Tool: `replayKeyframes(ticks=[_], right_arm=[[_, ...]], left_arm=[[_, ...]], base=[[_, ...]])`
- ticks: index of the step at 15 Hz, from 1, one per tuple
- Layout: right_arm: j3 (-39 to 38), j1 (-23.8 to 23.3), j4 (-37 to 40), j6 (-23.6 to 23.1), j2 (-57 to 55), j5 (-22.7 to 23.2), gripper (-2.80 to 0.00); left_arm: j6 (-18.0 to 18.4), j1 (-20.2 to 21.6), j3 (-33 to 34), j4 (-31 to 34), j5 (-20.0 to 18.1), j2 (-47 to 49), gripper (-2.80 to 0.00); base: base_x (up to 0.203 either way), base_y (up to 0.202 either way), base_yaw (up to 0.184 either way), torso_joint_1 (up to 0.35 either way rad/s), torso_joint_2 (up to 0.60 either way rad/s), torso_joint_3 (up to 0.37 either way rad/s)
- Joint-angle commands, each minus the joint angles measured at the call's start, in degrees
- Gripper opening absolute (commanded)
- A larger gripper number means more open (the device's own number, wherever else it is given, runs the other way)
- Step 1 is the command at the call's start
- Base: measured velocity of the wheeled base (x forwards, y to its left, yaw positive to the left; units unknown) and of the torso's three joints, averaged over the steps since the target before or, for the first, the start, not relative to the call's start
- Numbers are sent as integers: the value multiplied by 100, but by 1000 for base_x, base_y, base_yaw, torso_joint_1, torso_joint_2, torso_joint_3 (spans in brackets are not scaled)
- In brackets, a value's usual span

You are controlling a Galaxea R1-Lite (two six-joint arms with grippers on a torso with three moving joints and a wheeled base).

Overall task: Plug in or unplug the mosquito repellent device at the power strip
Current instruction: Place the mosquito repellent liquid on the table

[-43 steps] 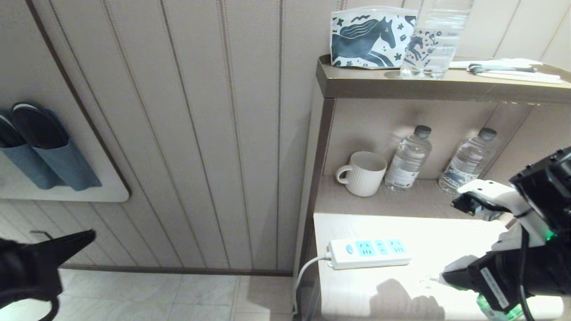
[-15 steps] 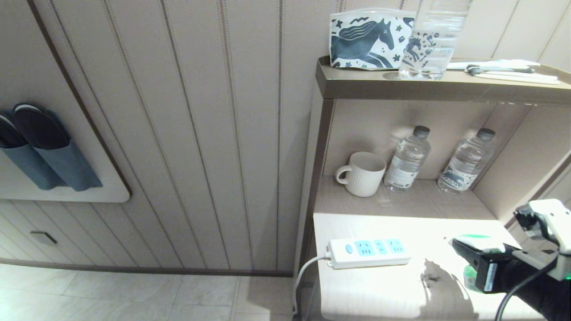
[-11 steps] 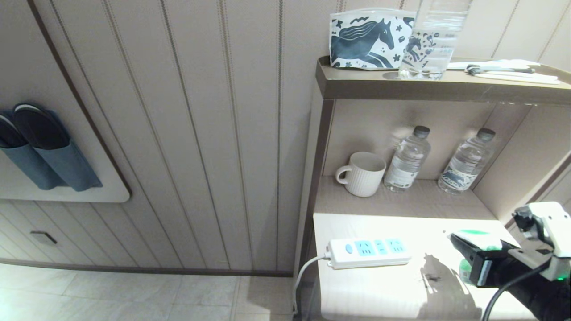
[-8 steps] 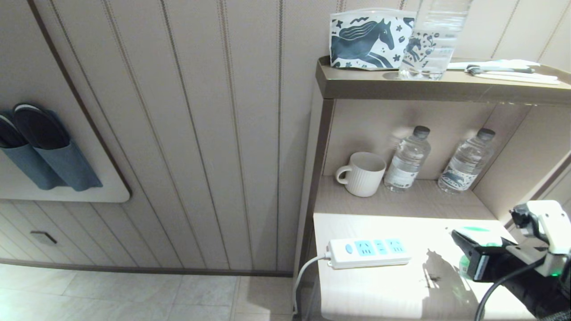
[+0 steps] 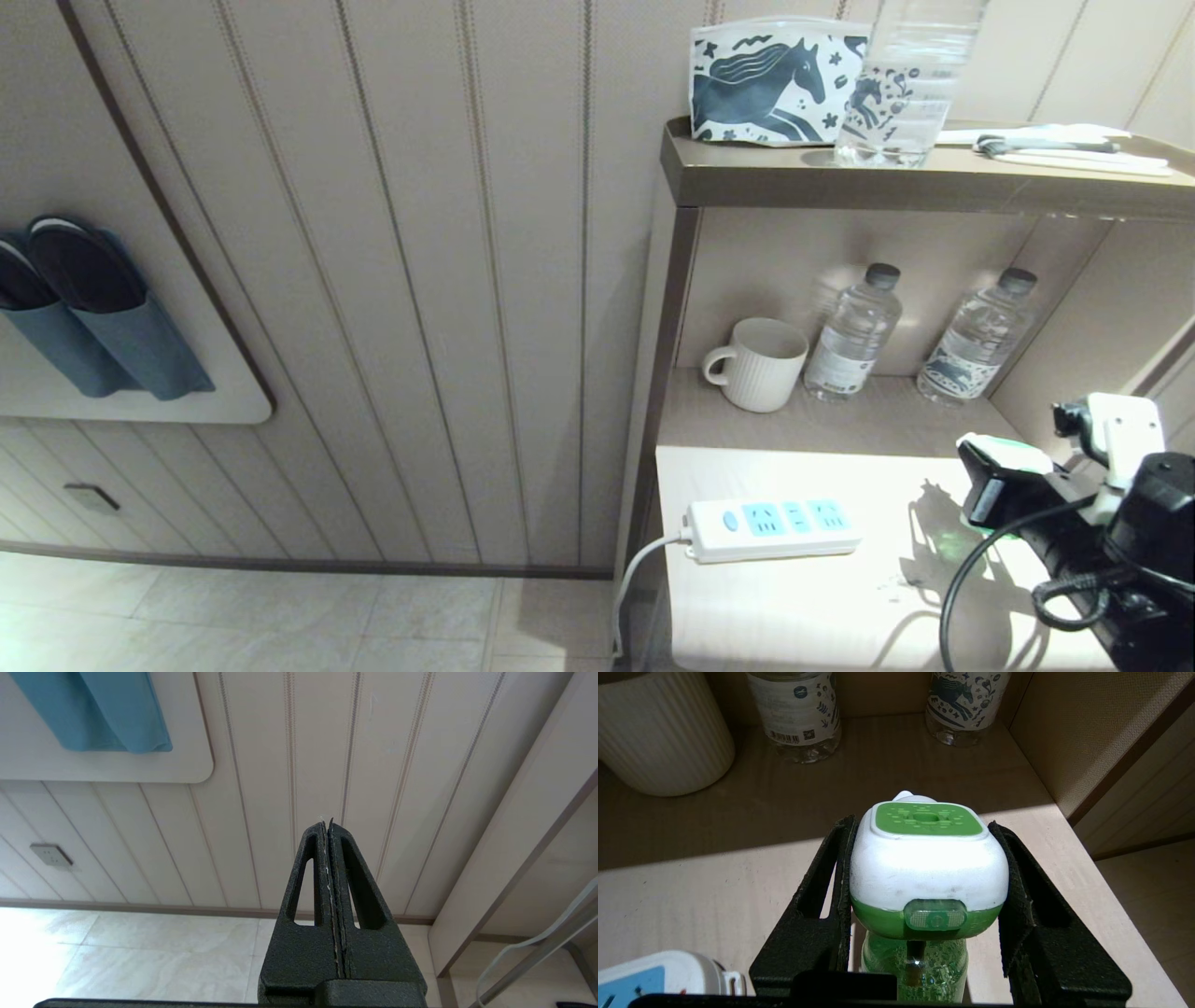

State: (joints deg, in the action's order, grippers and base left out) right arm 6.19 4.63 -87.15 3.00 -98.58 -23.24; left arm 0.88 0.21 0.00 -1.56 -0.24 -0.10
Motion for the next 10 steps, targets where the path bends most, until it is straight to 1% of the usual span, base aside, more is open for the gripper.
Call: replayKeyframes(ticks=[1, 5, 8, 10], right_arm=[[422, -97, -232, -18, -341, -31, -280], [604, -78, -179, -390, -245, -181, -280], [596, -64, -254, -383, -478, -181, -280], [544, -16, -261, -372, -822, -181, -280]], left_arm=[[0, 0, 0, -2, -2, 10, -280], [0, 6, 0, -2, -2, 10, -280], [0, 5, 0, -2, -2, 10, -280], [0, -1, 0, -2, -2, 10, -280]], base=[[0, 0, 0, 0, 0, 0], [0, 0, 0, 0, 0, 0], [0, 0, 0, 0, 0, 0], [0, 0, 0, 0, 0, 0]])
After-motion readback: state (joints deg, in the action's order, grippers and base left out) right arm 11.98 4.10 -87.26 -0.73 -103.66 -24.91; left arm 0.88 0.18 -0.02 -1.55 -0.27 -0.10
